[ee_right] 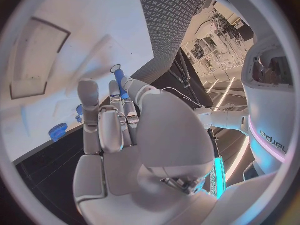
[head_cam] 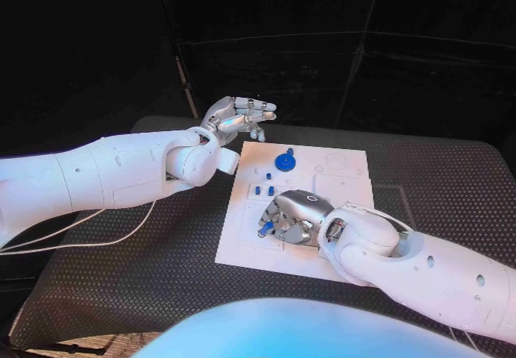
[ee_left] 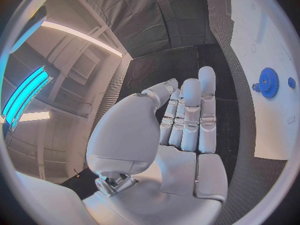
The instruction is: Assemble the parts on the task board
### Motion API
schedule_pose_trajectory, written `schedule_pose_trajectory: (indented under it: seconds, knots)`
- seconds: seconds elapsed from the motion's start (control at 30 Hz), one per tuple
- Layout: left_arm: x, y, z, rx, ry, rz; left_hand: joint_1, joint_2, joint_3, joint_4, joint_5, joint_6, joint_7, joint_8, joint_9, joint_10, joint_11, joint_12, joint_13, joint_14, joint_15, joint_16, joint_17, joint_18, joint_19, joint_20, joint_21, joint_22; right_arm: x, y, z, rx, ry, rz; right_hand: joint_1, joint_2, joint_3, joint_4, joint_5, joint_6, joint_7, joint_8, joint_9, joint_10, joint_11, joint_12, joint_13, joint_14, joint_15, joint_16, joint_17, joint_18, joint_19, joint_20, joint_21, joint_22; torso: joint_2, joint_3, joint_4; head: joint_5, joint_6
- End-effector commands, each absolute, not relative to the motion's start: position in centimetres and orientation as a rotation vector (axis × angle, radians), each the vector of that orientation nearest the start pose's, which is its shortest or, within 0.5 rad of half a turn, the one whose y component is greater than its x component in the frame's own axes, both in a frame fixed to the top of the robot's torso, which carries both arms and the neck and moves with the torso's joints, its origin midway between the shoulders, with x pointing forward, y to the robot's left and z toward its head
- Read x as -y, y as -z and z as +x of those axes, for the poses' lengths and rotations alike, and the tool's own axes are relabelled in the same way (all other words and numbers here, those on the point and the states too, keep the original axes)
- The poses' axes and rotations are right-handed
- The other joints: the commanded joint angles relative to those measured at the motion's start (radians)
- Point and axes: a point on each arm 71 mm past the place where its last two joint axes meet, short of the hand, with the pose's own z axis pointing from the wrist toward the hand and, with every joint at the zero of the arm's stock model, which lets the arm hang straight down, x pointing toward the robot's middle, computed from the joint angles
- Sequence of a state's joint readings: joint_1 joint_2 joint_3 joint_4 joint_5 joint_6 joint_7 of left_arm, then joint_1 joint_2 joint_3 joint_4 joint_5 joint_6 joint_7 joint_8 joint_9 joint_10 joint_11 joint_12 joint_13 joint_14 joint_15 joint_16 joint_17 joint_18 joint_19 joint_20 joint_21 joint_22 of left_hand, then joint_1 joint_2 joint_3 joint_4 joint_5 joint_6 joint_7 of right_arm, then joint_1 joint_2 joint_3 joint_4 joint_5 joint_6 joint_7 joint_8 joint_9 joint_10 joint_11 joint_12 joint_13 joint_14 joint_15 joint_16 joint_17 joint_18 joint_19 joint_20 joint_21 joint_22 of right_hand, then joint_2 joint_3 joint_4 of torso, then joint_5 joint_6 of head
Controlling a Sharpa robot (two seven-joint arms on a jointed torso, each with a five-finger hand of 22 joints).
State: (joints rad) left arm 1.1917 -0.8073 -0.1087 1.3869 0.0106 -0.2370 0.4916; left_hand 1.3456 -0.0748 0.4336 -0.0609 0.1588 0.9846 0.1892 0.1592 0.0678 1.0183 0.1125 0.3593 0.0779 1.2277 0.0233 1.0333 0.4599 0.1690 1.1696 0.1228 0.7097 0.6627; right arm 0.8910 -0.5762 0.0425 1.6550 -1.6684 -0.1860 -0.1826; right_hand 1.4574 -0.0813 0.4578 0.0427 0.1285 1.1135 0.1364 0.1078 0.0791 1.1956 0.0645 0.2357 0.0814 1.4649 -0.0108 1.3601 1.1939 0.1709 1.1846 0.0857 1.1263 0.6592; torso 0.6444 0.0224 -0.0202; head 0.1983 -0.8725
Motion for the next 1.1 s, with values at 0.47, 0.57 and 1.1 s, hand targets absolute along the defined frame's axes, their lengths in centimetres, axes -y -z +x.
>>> schedule_pose_trajectory:
  seconds: [0.47, 0.57, 1.1]
  knots:
    - [-22.98, 20.69, 50.21, -1.386, 1.552, -1.088, -0.006, 0.001, -0.002, -0.004, -0.001, -0.005, 0.002, 0.003, -0.001, -0.006, 0.002, 0.004, 0.0, -0.005, 0.0, -0.005, -0.001, 0.014, -0.007, -0.002, -0.006, -0.001, 2.95, 26.94, 37.23, -1.808, -0.912, -0.449, -0.01, 0.001, -0.006, 0.001, 0.004, 0.005, 0.004, 0.004, 0.001, 0.002, 0.001, -0.005, -0.001, 0.04, -0.005, -0.004, -0.003, -0.014, -0.006, 0.002, -0.004, -0.003, 0.0, -0.0003, -0.0004, 0.003, 0.0]
    - [-22.98, 20.68, 50.22, -1.386, 1.552, -1.088, -0.006, 0.001, -0.002, -0.004, -0.001, -0.005, 0.002, 0.003, -0.001, -0.006, 0.002, 0.004, 0.0, -0.005, 0.0, -0.005, -0.001, 0.014, -0.007, -0.002, -0.006, -0.001, 2.8, 26.99, 37.07, -1.807, -0.919, -0.451, -0.01, 0.001, -0.006, 0.001, 0.004, 0.005, 0.004, 0.004, 0.001, 0.002, 0.001, -0.005, -0.001, 0.04, -0.005, -0.004, -0.003, -0.014, -0.006, 0.002, -0.004, -0.003, 0.0, 0.0001, -0.0001, 0.003, 0.0]
    - [-22.97, 20.68, 50.22, -1.386, 1.553, -1.088, -0.006, 0.001, -0.002, -0.004, -0.001, -0.005, 0.002, 0.003, -0.001, -0.006, 0.002, 0.004, 0.0, -0.005, 0.0, -0.005, -0.001, 0.014, -0.007, -0.002, -0.006, -0.001, 2.42, 27.2, 37.03, -1.799, -0.878, -0.468, -0.023, -0.003, -0.013, 0.003, -0.007, 0.002, 0.004, 0.0, 0.0, 0.003, 0.001, -0.013, -0.001, 0.039, -0.005, -0.007, -0.01, -0.013, -0.012, 0.003, -0.009, -0.012, -0.001, 0.0, 0.0003, 0.003, 0.0]
